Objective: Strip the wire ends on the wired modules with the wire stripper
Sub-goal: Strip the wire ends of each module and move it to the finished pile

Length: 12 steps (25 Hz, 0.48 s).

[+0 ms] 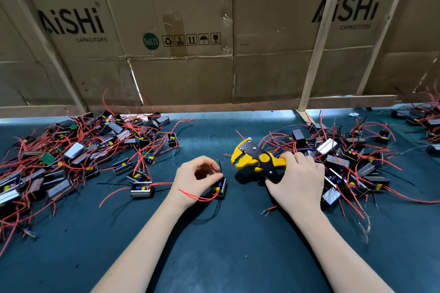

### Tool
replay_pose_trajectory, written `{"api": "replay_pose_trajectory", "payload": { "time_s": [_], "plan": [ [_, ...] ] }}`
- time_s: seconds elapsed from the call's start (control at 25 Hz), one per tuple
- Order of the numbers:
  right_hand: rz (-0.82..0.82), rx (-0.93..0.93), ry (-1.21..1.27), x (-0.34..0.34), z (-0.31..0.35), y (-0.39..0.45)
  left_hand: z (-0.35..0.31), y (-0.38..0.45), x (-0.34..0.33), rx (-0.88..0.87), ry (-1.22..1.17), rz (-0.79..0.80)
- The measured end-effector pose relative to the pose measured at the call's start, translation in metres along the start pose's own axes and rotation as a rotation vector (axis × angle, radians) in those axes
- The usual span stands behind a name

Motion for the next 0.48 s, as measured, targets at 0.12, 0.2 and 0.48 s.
{"api": "replay_pose_trajectory", "payload": {
  "time_s": [0.12, 0.2, 0.48],
  "plan": [
    [-0.018, 0.004, -0.041, 0.002, 0.001, 0.003, -0.001, 0.0, -0.003, -0.004, -0.021, 0.041],
    [-0.027, 0.021, -0.055, 0.002, 0.003, 0.004, -0.004, -0.001, -0.007, -0.026, -0.007, 0.07],
    [-0.097, 0.162, -0.105, 0.009, 0.019, 0.002, -0.004, -0.001, -0.01, -0.026, 0.026, 0.026]
  ]
}}
Point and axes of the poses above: each hand's wrist, its own y-axis towards the middle knuckle, its own x-axis out of the back of the hand, z = x × y, the point moved 7 cm from there along y, towards the middle knuckle, and after that the axes turned 1 degree about x, right-handed, at the moved point
